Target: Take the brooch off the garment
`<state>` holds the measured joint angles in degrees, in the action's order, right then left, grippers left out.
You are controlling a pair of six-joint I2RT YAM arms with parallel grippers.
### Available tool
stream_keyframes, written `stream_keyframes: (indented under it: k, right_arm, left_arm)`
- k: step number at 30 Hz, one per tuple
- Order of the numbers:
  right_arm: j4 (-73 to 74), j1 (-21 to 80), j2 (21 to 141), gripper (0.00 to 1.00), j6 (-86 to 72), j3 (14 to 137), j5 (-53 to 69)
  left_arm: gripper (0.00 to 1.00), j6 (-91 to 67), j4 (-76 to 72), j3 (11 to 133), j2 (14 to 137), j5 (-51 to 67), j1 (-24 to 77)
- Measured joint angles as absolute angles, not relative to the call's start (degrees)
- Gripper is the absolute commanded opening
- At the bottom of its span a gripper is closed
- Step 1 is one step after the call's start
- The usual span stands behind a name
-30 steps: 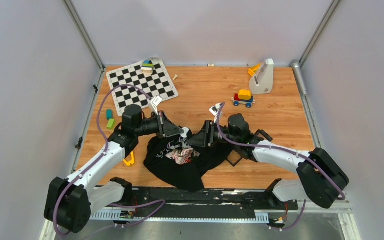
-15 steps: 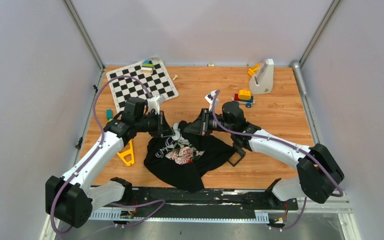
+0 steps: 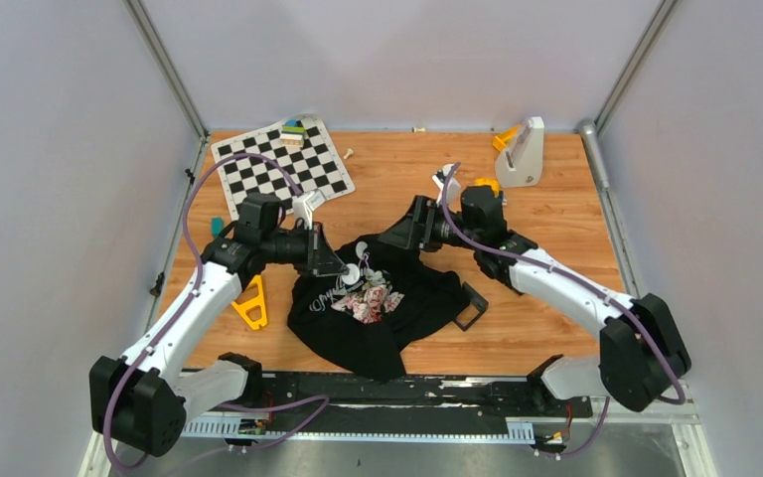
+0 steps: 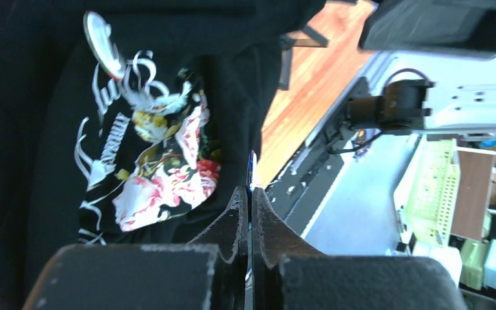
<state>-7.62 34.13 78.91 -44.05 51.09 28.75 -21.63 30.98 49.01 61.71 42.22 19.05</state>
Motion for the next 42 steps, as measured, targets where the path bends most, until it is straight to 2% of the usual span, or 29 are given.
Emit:
stream_keyframes:
  k: [5, 10, 13, 19, 24, 39, 42]
  right_arm:
    - [-9.8, 34.2, 70.6, 0.71, -41.8, 43.7, 32.6]
    - [-16.0, 34.7, 66.5, 0.75, -40.7, 38.9, 38.3]
    - [-17.3, 36.1, 66.5, 0.73, -39.7, 38.6, 39.1]
    - [-18.2, 39.4, 69.8, 0.58, -38.5, 40.7, 39.6]
    - [-20.7, 40.2, 72.6, 0.54, -38.7, 41.8, 40.5]
    - [-25.9, 40.8, 75.4, 0.53, -40.6, 42.8, 42.6]
    - [-26.4, 40.8, 75.8, 0.47, -40.8, 42.8, 42.7]
  left_arm:
    - [0.00, -24.6, 25.9, 49.0, 61.7, 49.7, 17.8]
    - [0.00, -29.3, 19.3, 48.7, 61.7, 55.9, 17.8]
    - [0.00, -31.3, 16.5, 48.5, 61.7, 58.2, 17.8]
    - [0.00, -34.9, 12.1, 48.4, 61.6, 61.1, 17.8]
    - [0.00, -36.1, 10.2, 48.1, 61.2, 62.8, 17.8]
    - [0.00, -35.7, 10.6, 47.7, 61.1, 63.1, 17.8]
    - [0.00, -35.5, 11.1, 47.7, 61.1, 63.1, 17.8]
